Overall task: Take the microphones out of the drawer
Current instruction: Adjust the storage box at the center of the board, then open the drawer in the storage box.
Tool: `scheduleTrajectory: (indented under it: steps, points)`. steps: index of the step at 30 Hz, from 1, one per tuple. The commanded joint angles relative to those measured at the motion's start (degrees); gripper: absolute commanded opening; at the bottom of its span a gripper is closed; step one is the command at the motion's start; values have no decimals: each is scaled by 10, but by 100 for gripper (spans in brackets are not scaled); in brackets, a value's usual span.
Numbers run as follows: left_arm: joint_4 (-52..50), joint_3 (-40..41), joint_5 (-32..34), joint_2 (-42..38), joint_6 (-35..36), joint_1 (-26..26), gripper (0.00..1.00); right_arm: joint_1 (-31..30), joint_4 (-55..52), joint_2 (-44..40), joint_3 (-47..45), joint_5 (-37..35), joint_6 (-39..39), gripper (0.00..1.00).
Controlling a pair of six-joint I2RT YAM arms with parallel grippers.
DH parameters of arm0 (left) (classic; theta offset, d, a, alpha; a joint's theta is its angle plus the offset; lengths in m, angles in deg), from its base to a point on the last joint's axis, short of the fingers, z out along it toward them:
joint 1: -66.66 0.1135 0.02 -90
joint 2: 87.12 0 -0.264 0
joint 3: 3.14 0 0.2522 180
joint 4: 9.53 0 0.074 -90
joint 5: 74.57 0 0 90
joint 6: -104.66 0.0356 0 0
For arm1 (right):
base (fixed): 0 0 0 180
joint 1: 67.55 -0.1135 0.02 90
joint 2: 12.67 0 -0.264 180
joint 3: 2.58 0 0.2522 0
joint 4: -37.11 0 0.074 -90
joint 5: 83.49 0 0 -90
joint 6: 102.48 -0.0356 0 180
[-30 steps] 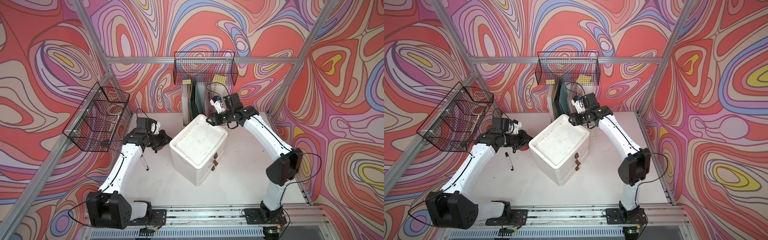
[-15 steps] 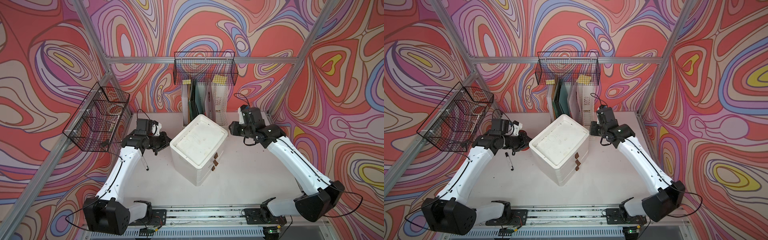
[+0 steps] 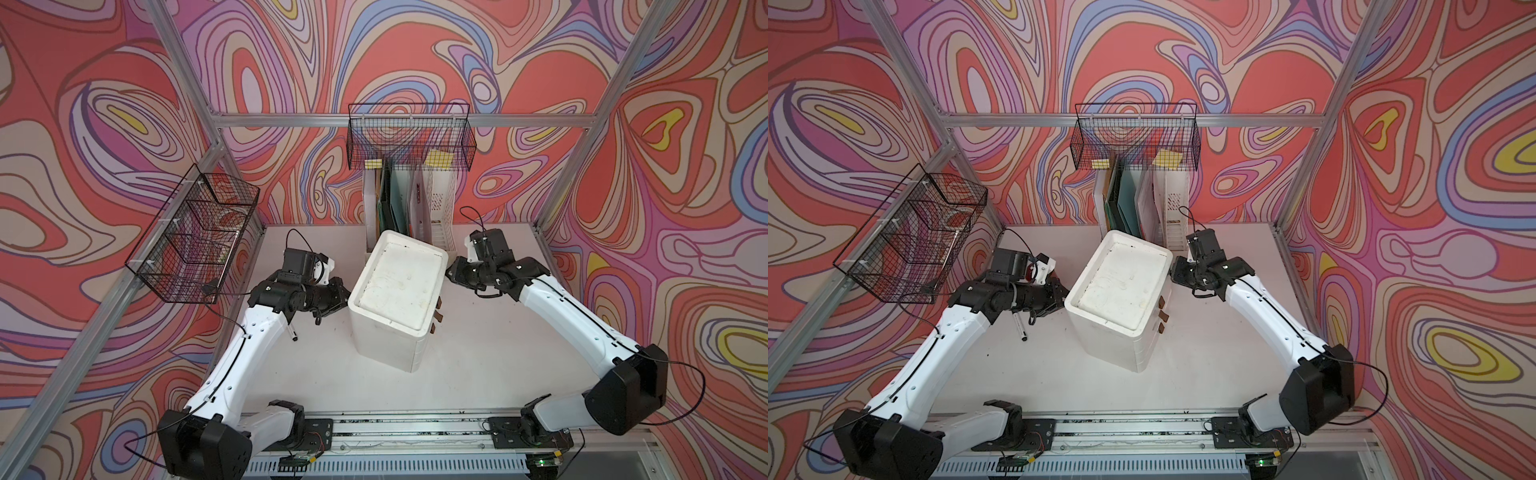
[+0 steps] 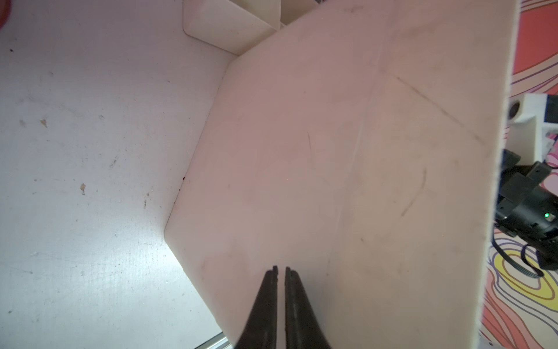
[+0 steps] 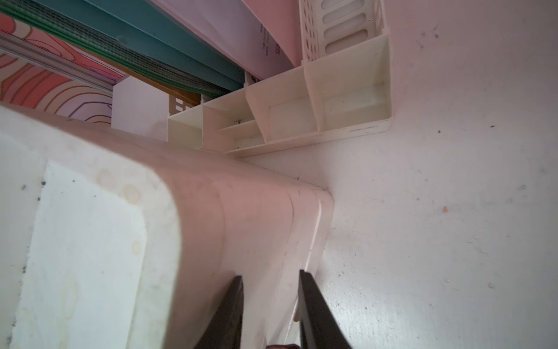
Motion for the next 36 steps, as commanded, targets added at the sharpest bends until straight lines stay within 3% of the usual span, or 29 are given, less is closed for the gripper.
scheduleTrajectory:
  steps: [1, 4, 8, 13, 16, 23, 30, 36]
  points:
    - [-38, 15, -14, -19, -8, -15, 14, -8, 74, 20, -4, 74, -19, 31]
    - [-54, 17, 16, -30, -3, -14, 20, -8, 73, 37, 10, 75, -11, 31]
    - [-99, -24, 105, -27, 18, -15, 48, -9, 53, 47, 37, 64, -1, 33]
    - [-171, -131, 215, 8, 52, -15, 63, -9, 17, 19, 35, 19, -16, 36]
    - [-192, -192, 232, 29, 65, -14, 67, -8, 3, -3, 18, 18, -28, 39]
    - [-237, -301, 196, 89, 77, -24, 73, -8, -11, -62, -22, -5, -43, 48]
    - [-250, -358, 237, 125, 81, -88, 74, -8, -15, -96, -37, 12, -38, 59]
    - [-283, -404, 322, 175, 86, -162, 76, -7, -1, -122, -70, 33, -40, 64]
